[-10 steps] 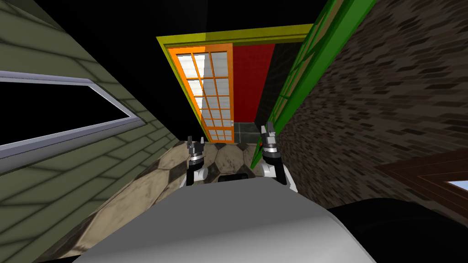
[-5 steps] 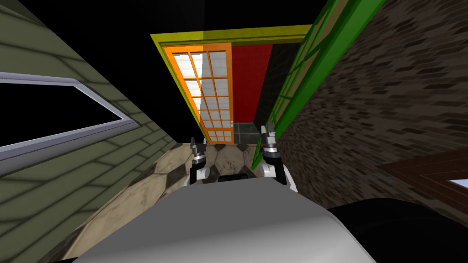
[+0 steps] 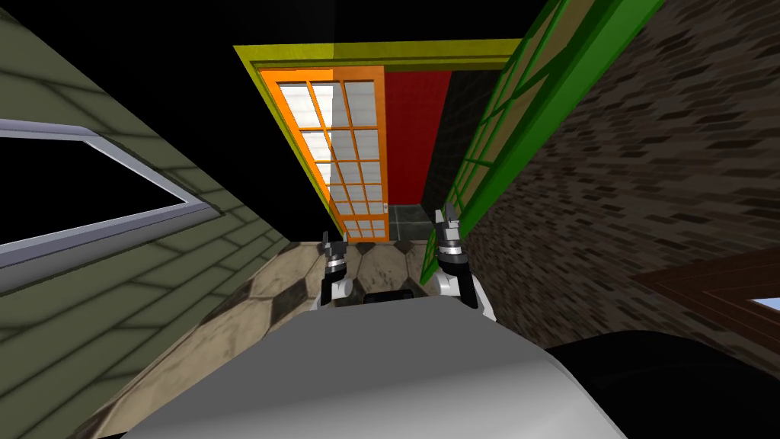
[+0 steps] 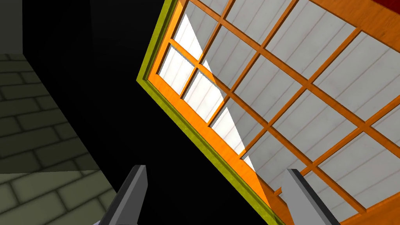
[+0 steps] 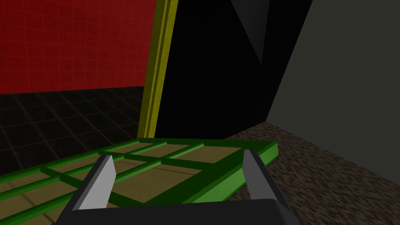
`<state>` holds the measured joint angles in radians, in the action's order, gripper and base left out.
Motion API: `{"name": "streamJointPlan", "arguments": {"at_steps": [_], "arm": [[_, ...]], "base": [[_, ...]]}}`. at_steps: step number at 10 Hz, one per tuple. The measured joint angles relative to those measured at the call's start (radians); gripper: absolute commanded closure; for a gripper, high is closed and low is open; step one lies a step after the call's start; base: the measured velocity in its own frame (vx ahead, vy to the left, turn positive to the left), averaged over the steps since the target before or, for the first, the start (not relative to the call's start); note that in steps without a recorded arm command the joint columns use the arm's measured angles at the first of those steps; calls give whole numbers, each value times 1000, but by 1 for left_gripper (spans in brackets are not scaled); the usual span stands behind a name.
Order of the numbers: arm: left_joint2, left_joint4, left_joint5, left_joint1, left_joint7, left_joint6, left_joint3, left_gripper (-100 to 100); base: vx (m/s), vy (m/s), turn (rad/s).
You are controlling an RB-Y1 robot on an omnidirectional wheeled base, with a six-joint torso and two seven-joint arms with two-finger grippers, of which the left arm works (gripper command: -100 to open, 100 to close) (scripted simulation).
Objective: Pull the door open
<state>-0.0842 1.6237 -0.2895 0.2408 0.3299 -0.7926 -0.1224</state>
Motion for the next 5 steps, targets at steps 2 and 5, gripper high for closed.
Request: {"name": "streamJointPlan", "arguments": {"at_steps": [2,5], "arm": [[-2,-43,-27,-16,29,-11,-10,-100],[1,-110,-67,-45,69,-25,-27,-100]], "base": [[72,42,-64],[73,33,-73]]}}
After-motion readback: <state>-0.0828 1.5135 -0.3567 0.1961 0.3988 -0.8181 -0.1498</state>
